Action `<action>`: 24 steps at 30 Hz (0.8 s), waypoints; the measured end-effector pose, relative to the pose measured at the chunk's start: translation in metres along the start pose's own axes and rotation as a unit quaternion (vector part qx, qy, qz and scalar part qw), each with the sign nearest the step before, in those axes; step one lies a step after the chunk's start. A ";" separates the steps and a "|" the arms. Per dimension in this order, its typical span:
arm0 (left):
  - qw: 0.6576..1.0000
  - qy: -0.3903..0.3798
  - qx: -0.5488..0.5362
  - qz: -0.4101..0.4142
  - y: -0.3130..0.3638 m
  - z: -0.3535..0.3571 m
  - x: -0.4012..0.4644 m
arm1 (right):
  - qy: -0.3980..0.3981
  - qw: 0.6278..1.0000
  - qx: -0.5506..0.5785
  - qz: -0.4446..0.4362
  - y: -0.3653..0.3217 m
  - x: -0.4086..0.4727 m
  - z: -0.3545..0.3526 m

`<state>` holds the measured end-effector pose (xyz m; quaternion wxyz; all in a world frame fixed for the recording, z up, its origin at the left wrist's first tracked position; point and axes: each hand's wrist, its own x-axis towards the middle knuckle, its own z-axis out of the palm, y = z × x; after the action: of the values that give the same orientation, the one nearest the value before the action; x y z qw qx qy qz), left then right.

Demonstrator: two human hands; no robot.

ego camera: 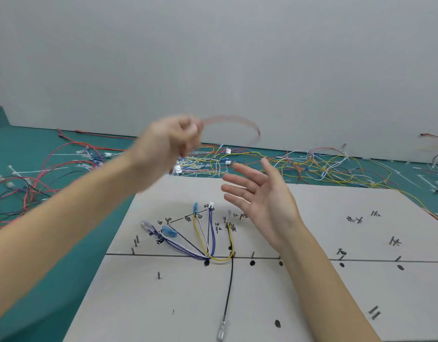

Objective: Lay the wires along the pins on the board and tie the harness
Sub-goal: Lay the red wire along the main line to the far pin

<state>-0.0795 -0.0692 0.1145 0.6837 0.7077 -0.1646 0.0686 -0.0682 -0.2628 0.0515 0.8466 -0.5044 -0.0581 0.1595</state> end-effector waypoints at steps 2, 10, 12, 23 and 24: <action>0.992 -0.096 0.079 -0.024 -0.022 0.017 -0.022 | -0.036 0.994 0.100 0.028 -0.003 0.000 -0.003; 0.979 -0.113 0.141 -0.089 -0.057 0.024 -0.038 | 0.109 0.991 0.069 -0.038 -0.003 0.003 -0.015; 0.982 -0.039 0.150 -0.112 -0.055 0.021 -0.022 | 0.066 0.995 -0.020 -0.072 -0.001 0.001 -0.009; 0.982 0.095 0.130 -0.100 -0.058 0.030 0.014 | -0.126 0.965 -0.226 -0.053 -0.001 -0.009 -0.003; 0.980 0.105 0.155 -0.069 -0.057 0.033 0.008 | -0.114 0.981 -0.154 -0.034 -0.003 -0.008 -0.005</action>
<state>-0.0575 -0.1027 0.0610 0.5824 0.8035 -0.0303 0.1198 -0.0737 -0.2705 0.0521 0.7516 -0.6050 -0.1951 0.1762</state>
